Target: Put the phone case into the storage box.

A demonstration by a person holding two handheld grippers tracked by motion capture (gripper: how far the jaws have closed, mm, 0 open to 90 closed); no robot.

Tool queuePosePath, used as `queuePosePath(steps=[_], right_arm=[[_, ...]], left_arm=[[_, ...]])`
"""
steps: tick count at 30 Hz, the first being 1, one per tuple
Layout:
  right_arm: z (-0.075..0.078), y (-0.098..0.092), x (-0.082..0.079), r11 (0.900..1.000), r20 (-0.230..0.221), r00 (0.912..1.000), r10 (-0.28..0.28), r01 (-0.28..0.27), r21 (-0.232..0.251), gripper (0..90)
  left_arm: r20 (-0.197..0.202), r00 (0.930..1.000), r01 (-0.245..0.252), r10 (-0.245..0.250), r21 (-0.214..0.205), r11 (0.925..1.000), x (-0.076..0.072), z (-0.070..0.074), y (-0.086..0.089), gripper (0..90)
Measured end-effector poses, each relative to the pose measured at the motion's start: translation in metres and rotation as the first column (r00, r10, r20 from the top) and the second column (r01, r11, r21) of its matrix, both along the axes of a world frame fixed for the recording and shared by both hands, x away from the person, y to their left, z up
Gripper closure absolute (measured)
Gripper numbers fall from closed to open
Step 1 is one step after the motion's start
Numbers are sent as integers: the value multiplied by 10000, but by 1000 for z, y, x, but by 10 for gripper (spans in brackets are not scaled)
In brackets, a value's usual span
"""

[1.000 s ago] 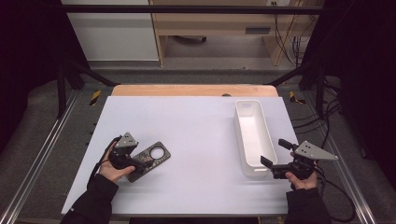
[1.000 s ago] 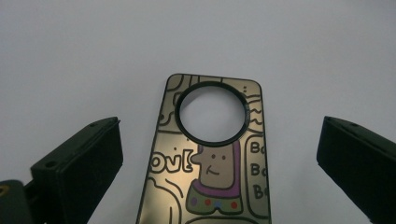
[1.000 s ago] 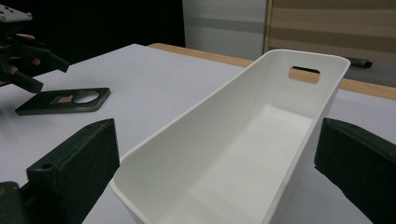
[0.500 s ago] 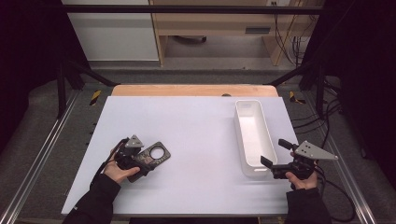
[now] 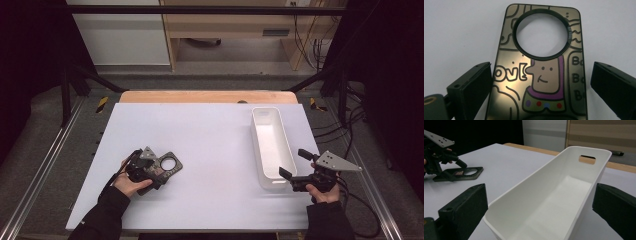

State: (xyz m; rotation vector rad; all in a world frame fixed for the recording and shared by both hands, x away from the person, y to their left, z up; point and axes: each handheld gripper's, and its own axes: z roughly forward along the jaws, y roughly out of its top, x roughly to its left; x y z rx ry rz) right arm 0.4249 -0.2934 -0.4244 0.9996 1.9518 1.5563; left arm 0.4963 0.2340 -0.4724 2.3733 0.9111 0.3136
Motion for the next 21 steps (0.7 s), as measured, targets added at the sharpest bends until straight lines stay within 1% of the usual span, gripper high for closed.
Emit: queuePosePath(steps=[6,11,16,21], right_arm=[[0,0,0,10000,-19,10000,0,0,3,2],[0,0,0,10000,-20,10000,6,-6,2,2],[0,0,0,10000,17,10000,23,-23,-7,2],[0,0,0,10000,-37,10000,46,-46,2,2]], left_arm=[[23,10000,-65,65,175,9998,1,-1,0,78],[-39,10000,-5,6,182,9998,1,0,0,89],[-151,9998,120,-115,311,9994,3,1,0,99],[-275,9994,229,-216,443,9988,4,2,-1,104]])
